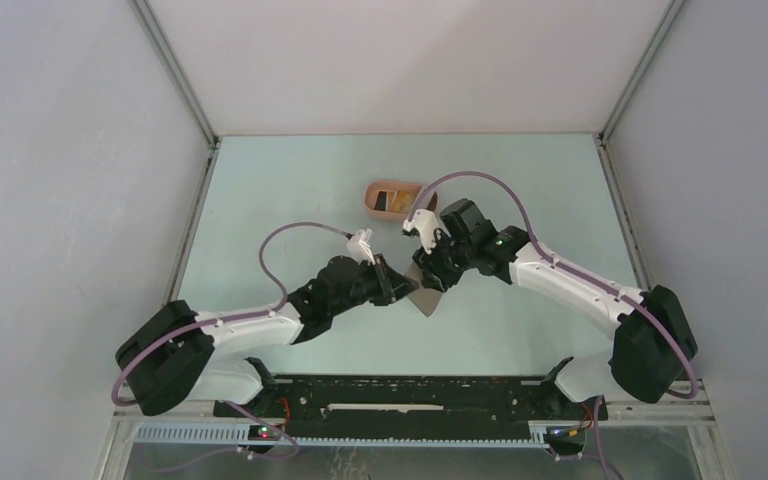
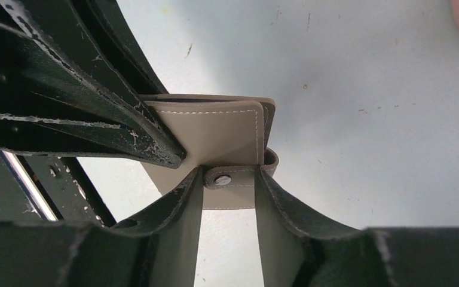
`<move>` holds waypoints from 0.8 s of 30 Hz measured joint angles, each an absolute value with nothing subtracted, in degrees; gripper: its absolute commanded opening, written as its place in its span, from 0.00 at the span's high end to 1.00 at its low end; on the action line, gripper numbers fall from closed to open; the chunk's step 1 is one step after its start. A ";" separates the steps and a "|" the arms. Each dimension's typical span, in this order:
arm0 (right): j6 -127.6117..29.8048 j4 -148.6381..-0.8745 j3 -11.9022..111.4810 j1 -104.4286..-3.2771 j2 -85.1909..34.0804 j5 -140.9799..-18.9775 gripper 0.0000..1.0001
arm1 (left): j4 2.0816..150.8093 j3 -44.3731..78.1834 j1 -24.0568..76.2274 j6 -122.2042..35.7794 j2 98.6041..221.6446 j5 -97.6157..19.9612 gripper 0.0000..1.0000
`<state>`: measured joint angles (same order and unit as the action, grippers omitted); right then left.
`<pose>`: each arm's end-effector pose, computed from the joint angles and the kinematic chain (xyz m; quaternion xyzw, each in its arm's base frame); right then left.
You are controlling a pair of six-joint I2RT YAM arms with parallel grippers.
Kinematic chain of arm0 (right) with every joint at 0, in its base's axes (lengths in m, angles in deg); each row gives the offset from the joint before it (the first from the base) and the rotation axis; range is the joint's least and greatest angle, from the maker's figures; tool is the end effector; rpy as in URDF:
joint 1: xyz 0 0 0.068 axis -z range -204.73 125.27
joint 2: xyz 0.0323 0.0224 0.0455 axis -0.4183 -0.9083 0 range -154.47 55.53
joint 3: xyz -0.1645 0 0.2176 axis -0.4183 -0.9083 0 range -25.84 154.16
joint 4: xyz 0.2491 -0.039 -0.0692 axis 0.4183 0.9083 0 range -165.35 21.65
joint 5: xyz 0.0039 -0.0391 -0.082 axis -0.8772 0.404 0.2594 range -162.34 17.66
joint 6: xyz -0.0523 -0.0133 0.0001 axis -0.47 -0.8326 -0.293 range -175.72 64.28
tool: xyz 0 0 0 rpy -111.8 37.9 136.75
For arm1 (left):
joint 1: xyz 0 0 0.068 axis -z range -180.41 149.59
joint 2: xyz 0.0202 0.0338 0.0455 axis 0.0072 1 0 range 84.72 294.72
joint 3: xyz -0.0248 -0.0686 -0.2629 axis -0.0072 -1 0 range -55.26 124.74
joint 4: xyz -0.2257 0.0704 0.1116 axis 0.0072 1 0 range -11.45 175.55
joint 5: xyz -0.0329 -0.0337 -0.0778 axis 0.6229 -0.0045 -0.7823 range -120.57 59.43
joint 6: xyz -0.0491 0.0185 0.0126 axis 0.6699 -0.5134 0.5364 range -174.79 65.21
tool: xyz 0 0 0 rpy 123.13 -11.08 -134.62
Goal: Put the credit cards into the card holder
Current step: Open the card holder at the center of the board.
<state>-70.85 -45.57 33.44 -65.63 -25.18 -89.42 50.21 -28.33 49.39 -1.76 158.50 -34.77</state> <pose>0.2162 0.2010 0.2561 -0.4817 0.8003 0.2098 0.2890 0.1668 -0.2013 0.1945 -0.0015 0.8114 -0.4749 0.3408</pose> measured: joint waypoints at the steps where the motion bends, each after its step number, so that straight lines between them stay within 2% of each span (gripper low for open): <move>1: -70.72 -45.79 33.44 -65.76 -25.18 -89.16 0.60 | 50.56 -28.33 49.41 -1.76 158.10 -34.49 1.00; 5: -70.29 -46.82 33.44 -66.51 -25.20 -87.78 0.70 | 52.16 -28.33 49.39 -1.76 156.68 -33.37 1.00; 11: -69.96 -47.41 33.44 -66.90 -25.12 -86.69 0.93 | 53.07 -28.33 49.34 -1.82 156.00 -31.95 1.00; 15: -70.15 -46.80 33.44 -66.35 -25.01 -85.13 1.00 | 52.99 -28.37 48.99 -1.82 156.00 -31.98 1.00; 20: -70.37 -46.58 33.44 -64.91 -24.66 -84.87 1.00 | 51.33 -29.20 48.25 -2.35 155.92 -32.83 1.00; 22: -70.35 -46.29 33.44 -63.38 -24.22 -86.34 1.00 | 50.17 -29.77 47.59 -2.81 155.90 -34.05 0.92; 24: -70.33 -45.86 33.44 -61.33 -23.63 -89.29 1.00 | 49.23 -30.21 46.83 -3.37 155.92 -35.69 0.72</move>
<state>-70.33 -45.86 33.44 -61.33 -23.63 -89.29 49.23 -30.21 46.83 -3.37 155.92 -35.69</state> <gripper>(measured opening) 0.008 0.146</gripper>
